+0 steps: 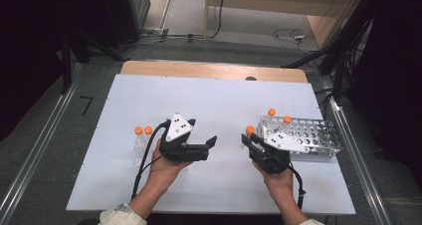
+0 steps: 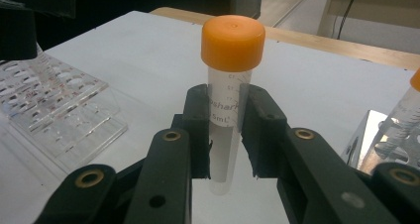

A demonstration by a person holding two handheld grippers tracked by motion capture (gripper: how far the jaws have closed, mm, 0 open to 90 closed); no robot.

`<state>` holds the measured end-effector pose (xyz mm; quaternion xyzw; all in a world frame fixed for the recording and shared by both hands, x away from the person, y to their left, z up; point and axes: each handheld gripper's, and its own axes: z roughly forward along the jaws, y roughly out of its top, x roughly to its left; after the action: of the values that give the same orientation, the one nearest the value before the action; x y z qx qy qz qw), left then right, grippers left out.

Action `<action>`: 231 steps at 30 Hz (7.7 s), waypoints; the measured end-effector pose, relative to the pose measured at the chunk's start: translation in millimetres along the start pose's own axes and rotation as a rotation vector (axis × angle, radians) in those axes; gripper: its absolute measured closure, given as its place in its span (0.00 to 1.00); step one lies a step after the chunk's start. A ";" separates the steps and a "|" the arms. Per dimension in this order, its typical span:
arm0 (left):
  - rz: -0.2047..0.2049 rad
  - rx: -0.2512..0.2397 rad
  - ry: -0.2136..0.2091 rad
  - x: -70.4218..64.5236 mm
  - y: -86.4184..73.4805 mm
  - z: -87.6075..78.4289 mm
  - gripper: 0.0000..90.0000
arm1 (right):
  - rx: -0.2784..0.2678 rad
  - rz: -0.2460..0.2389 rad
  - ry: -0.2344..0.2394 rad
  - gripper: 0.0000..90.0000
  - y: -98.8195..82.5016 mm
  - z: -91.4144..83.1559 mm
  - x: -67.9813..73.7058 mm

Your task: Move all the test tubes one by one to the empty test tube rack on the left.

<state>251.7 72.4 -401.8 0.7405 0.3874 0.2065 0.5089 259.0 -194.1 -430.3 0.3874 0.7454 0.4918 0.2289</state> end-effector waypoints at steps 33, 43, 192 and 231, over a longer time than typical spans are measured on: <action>0.035 0.043 -0.125 -32.5 0.6 52.4 0.37 | 0.068 -0.046 0.062 0.79 -13.1 22.2 20.3; 0.056 0.032 -0.136 -36.8 -1.6 53.2 0.63 | 0.073 -0.043 0.075 0.79 -13.9 23.2 22.3; -0.044 0.011 0.090 37.3 -25.8 -43.4 0.20 | 0.034 0.039 0.056 0.16 -13.7 -10.6 -18.6; -0.040 0.037 0.048 29.0 -34.6 -30.4 0.20 | -0.007 0.140 -0.299 0.25 -22.9 -4.3 -96.0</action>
<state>235.6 119.5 -423.8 0.7366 0.4180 0.2068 0.4898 305.0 -278.5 -453.2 0.5066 0.6725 0.4459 0.3038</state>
